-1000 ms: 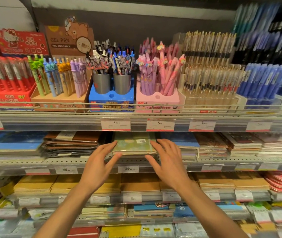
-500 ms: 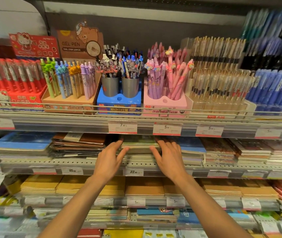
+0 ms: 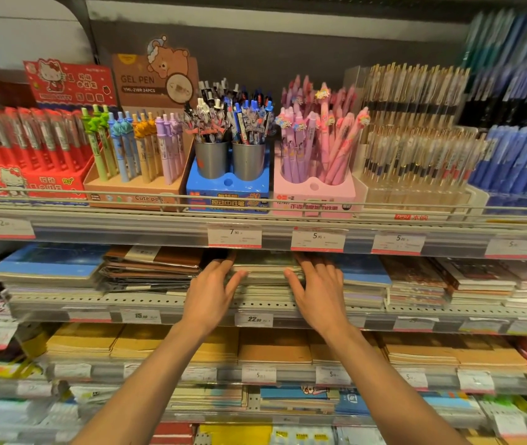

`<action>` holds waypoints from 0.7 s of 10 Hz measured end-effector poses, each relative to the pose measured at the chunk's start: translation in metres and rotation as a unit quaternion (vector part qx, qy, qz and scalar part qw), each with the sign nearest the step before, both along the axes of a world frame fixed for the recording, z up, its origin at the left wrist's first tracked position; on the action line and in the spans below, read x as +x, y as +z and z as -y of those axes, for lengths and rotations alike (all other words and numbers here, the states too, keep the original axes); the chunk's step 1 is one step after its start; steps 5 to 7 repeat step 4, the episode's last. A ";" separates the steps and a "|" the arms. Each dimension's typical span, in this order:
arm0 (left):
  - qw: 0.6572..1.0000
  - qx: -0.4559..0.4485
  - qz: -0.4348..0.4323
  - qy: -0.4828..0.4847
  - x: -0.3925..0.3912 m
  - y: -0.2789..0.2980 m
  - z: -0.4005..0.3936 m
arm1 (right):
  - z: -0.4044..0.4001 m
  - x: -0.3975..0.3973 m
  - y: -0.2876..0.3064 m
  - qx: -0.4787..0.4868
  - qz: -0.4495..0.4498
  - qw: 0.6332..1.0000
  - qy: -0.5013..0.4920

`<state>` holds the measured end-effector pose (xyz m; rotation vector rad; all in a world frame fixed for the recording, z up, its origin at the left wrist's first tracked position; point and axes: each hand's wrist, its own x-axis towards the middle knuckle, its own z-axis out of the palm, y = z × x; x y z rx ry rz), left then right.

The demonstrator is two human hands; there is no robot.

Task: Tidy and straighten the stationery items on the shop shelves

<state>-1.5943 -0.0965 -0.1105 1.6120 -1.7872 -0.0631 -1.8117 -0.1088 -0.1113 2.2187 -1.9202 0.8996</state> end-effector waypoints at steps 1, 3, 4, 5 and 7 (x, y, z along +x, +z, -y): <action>1.000 -0.004 -0.005 0.006 -0.003 0.000 -0.004 | -0.002 0.000 0.000 -0.002 -0.006 1.000 -0.001; 0.999 -0.041 0.034 -0.001 -0.005 0.000 -0.030 | -0.019 -0.006 -0.002 -0.041 -0.004 0.999 0.015; 0.991 -0.096 0.094 -0.006 -0.005 0.003 -0.043 | -0.034 -0.014 -0.006 -0.044 0.012 0.999 0.010; 0.991 -0.096 0.094 -0.006 -0.005 0.003 -0.043 | -0.034 -0.014 -0.006 -0.044 0.012 0.999 0.010; 0.991 -0.096 0.094 -0.006 -0.005 0.003 -0.043 | -0.034 -0.014 -0.006 -0.044 0.012 0.999 0.010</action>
